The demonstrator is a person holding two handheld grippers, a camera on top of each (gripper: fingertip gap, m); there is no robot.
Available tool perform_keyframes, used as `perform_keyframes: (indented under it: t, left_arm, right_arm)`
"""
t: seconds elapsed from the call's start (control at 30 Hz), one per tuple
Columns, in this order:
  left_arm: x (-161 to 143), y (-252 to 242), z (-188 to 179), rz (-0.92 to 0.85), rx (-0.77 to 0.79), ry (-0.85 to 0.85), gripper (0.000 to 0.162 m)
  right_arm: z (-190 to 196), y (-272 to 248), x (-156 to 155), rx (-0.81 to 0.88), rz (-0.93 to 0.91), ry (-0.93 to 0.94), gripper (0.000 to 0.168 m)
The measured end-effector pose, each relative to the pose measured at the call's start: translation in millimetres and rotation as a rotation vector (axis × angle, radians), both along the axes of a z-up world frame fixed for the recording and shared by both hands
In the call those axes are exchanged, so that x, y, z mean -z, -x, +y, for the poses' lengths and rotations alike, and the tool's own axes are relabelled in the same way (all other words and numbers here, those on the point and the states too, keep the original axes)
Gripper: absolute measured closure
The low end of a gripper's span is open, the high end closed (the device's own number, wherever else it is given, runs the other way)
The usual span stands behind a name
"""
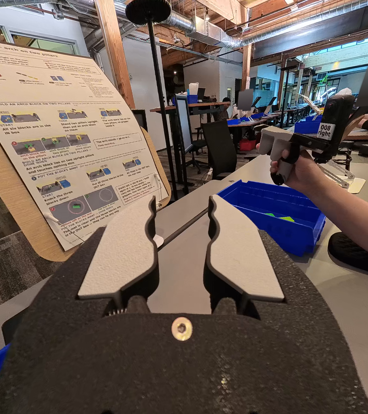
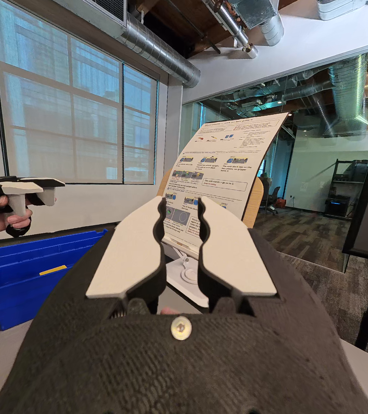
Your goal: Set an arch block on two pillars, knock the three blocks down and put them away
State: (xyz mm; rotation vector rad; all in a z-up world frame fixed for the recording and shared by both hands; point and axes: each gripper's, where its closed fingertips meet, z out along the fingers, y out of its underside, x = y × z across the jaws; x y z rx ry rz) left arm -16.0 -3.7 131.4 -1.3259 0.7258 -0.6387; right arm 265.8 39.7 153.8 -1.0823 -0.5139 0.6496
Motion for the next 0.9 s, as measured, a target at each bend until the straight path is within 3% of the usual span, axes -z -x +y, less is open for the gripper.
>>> perform_keyframes:
  t: [0.23, 0.5, 0.9]
  left_arm:
    - [3, -3, 0, 0.014, 0.009, 0.011, 0.118]
    - [5, -3, 0, 0.025, 0.01, 0.019, 0.118]
    - [9, -4, 2, 0.039, 0.007, 0.036, 0.118]
  right_arm:
    - [-2, 0, -2, -0.01, 0.015, -0.006, 0.141]
    - [-7, 9, 3, -0.064, -0.02, 0.02, 0.167]
    - [2, 3, 7, -0.011, -0.03, 0.038, 0.167]
